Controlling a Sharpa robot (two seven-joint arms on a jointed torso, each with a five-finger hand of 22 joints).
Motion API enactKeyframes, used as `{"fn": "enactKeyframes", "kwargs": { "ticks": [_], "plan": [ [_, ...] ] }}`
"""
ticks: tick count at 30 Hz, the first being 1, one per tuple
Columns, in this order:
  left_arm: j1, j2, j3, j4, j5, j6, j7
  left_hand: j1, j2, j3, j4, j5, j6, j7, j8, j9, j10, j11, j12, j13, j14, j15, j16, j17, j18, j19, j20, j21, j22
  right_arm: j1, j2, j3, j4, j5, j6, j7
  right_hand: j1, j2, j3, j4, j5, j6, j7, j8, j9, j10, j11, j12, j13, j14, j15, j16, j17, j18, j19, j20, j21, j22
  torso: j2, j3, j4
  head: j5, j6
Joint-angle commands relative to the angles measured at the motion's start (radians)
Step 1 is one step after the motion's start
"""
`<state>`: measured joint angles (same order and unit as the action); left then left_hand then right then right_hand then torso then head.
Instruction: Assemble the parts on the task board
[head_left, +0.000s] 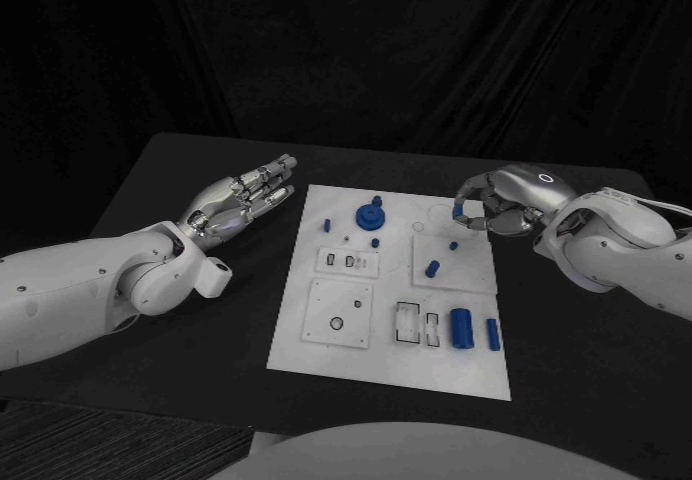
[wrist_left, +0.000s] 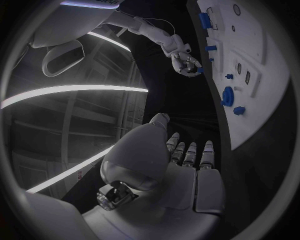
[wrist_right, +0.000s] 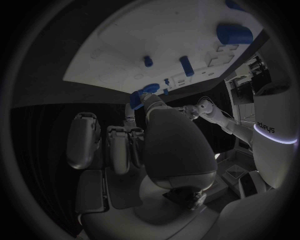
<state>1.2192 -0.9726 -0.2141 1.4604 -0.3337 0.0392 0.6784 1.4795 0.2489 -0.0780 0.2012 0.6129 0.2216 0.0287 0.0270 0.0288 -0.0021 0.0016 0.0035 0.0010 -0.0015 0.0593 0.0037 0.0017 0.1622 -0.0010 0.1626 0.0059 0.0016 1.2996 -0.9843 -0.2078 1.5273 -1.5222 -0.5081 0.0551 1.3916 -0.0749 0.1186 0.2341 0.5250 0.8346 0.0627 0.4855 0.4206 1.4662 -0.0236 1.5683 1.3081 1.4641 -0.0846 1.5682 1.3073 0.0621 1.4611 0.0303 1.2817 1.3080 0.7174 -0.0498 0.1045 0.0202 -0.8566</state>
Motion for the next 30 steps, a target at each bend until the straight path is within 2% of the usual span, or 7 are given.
{"fn": "enactKeyframes", "kwargs": {
  "ticks": [1, 4, 9, 17, 18, 19, 30],
  "plan": [
    [-0.001, 0.003, 0.001, 0.001, 0.001, 0.006, 0.063, -0.003, 0.004, 0.006, 0.002, -0.002, 0.001, 0.006, 0.002, 0.001, 0.002, 0.008, -0.004, -0.001, 0.002, 0.006, -0.004, -0.002, 0.012, 0.001, 0.008, -0.006, -0.002, 0.009, 0.008, 0.000, 0.043, -0.002, -0.025, -0.017, 0.006, 0.001, 0.000, -0.005, 0.002, 0.007, -0.001, 0.003, 0.012, 0.105, -0.005, 0.003, 0.263, 0.105, -0.002, -0.002, 0.258, 0.000, 0.000, -0.005, -0.005, 0.180, 0.000, -0.0004, 0.0005, 0.006, 0.000],
    [-0.001, 0.004, 0.001, 0.002, 0.001, 0.005, 0.064, -0.003, 0.004, 0.006, 0.002, -0.002, 0.001, 0.006, 0.002, 0.001, 0.002, 0.008, -0.004, -0.001, 0.002, 0.006, -0.004, -0.002, 0.012, 0.001, 0.008, -0.006, -0.002, 0.014, 0.032, 0.000, 0.076, -0.002, 0.008, -0.006, 0.009, 0.002, 0.002, -0.007, 0.006, 0.007, 0.000, 0.005, 0.013, 0.105, -0.002, 0.003, 0.263, 0.104, -0.001, -0.005, 0.255, 0.001, -0.002, -0.004, -0.011, 0.178, -0.001, -0.0005, 0.0019, 0.006, -0.002],
    [-0.001, 0.006, 0.001, 0.001, 0.001, 0.006, 0.064, -0.003, 0.004, 0.006, 0.002, -0.002, 0.001, 0.006, 0.002, 0.001, 0.002, 0.008, -0.004, -0.001, 0.002, 0.006, -0.004, -0.002, 0.012, 0.001, 0.008, -0.006, -0.002, 0.010, 0.085, 0.000, 0.088, -0.002, 0.062, 0.003, 0.009, 0.003, 0.005, -0.008, 0.007, 0.000, 0.004, 0.004, 0.014, 0.105, 0.002, 0.003, 0.263, 0.104, 0.001, -0.007, 0.253, 0.003, -0.006, -0.003, -0.021, 0.176, 0.000, -0.0001, 0.0004, 0.009, -0.008],
    [-0.001, 0.012, 0.001, -0.001, 0.001, 0.007, 0.065, -0.003, 0.004, 0.006, 0.002, -0.002, 0.001, 0.006, 0.002, 0.001, 0.002, 0.008, -0.004, -0.001, 0.002, 0.006, -0.004, -0.002, 0.012, 0.001, 0.008, -0.006, -0.002, -0.013, 0.188, 0.000, 0.041, -0.002, 0.111, 0.019, 0.011, 0.004, 0.008, -0.012, 0.007, -0.005, 0.007, 0.004, 0.014, 0.105, 0.006, 0.003, 0.263, 0.103, 0.004, -0.011, 0.250, 0.006, -0.011, -0.002, -0.035, 0.172, 0.000, -0.0003, 0.0012, 0.012, -0.009],
    [-0.001, 0.013, 0.001, -0.001, 0.001, 0.007, 0.065, -0.003, 0.004, 0.006, 0.002, -0.002, 0.001, 0.006, 0.002, 0.001, 0.002, 0.008, -0.004, -0.001, 0.002, 0.006, -0.004, -0.002, 0.012, 0.001, 0.008, -0.006, -0.002, -0.015, 0.199, 0.000, 0.034, -0.002, 0.118, 0.019, 0.011, 0.004, 0.008, -0.012, 0.007, -0.005, 0.007, 0.004, 0.014, 0.105, 0.007, 0.003, 0.263, 0.103, 0.005, -0.011, 0.249, 0.006, -0.011, -0.001, -0.037, 0.171, 0.000, -0.0001, 0.0010, 0.013, -0.013],
    [-0.001, 0.013, 0.001, -0.001, 0.001, 0.007, 0.065, -0.003, 0.004, 0.006, 0.002, -0.002, 0.001, 0.006, 0.002, 0.001, 0.002, 0.008, -0.004, -0.001, 0.002, 0.006, -0.004, -0.002, 0.012, 0.001, 0.008, -0.006, -0.002, -0.017, 0.207, 0.000, 0.029, -0.002, 0.123, 0.020, 0.012, 0.005, 0.009, -0.014, 0.005, -0.007, 0.008, 0.003, 0.014, 0.105, 0.008, 0.003, 0.263, 0.102, 0.006, -0.012, 0.248, 0.007, -0.012, -0.001, -0.039, 0.171, 0.000, 0.0002, 0.0005, 0.014, -0.016],
    [-0.001, 0.020, 0.001, -0.005, 0.001, 0.012, 0.062, -0.004, 0.003, 0.009, 0.002, -0.002, 0.006, 0.008, 0.003, 0.002, 0.002, 0.008, -0.004, -0.001, 0.002, 0.006, -0.004, -0.002, 0.013, 0.001, 0.009, -0.006, -0.002, -0.041, 0.277, 0.000, -0.021, -0.002, 0.162, 0.013, 0.016, 0.005, 0.013, -0.021, 0.002, -0.012, 0.012, 0.003, 0.014, 0.105, 0.013, 0.003, 0.263, 0.101, 0.010, -0.017, 0.243, 0.009, -0.017, 0.003, -0.054, 0.167, 0.000, 0.0000, 0.0003, 0.012, -0.016]
  ]
}}
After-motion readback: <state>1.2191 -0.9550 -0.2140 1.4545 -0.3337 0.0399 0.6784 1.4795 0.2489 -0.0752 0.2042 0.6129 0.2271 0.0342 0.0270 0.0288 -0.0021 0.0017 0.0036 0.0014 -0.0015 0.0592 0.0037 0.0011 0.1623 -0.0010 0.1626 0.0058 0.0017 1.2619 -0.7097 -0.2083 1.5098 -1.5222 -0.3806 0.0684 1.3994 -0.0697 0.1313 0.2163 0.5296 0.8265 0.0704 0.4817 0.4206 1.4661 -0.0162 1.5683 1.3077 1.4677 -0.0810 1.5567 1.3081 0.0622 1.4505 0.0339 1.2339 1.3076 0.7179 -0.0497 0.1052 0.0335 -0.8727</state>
